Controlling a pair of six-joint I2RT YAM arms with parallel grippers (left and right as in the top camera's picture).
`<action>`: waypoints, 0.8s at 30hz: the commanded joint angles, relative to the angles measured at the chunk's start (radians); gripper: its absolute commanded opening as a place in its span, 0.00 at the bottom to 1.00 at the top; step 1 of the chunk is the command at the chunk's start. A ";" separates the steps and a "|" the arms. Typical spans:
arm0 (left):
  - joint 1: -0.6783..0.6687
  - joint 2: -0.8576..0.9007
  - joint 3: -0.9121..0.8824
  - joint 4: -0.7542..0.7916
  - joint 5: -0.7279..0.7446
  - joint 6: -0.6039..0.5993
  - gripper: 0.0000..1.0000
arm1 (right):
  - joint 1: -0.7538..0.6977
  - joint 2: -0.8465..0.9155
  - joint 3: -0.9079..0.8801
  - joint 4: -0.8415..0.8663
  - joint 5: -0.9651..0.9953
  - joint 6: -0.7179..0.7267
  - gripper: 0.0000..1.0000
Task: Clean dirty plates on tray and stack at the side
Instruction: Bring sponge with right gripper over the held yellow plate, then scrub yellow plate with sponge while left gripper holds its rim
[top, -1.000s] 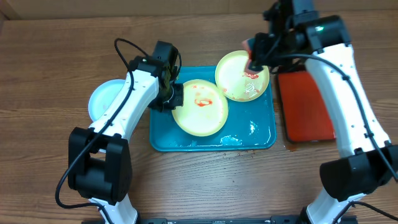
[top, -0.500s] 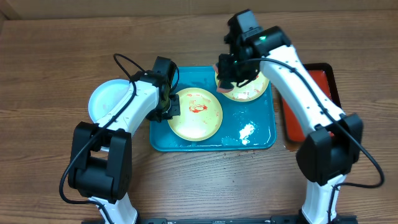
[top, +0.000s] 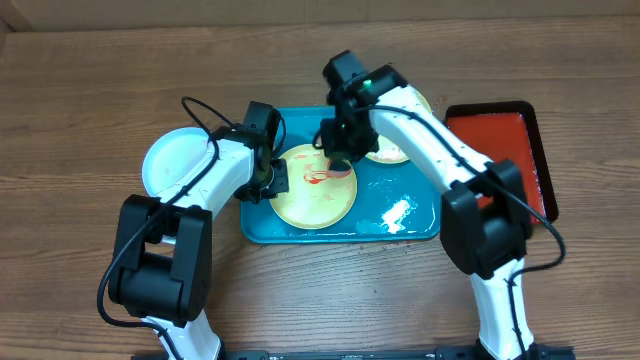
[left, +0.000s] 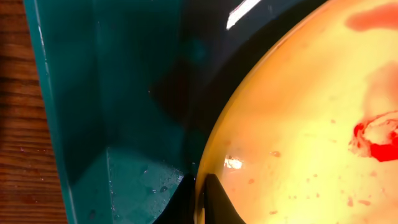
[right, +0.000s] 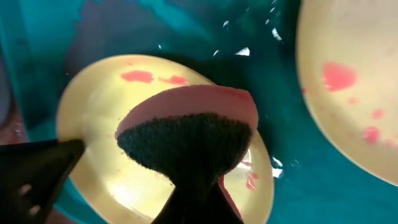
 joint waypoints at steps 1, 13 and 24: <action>0.019 0.014 -0.023 -0.003 -0.025 -0.014 0.04 | 0.001 0.046 -0.002 0.005 0.008 0.009 0.04; 0.023 0.014 -0.023 -0.003 -0.018 -0.014 0.04 | 0.002 0.155 -0.002 0.042 0.010 0.057 0.04; 0.023 0.014 -0.023 -0.005 0.003 -0.014 0.04 | 0.090 0.233 -0.002 0.168 -0.233 0.000 0.04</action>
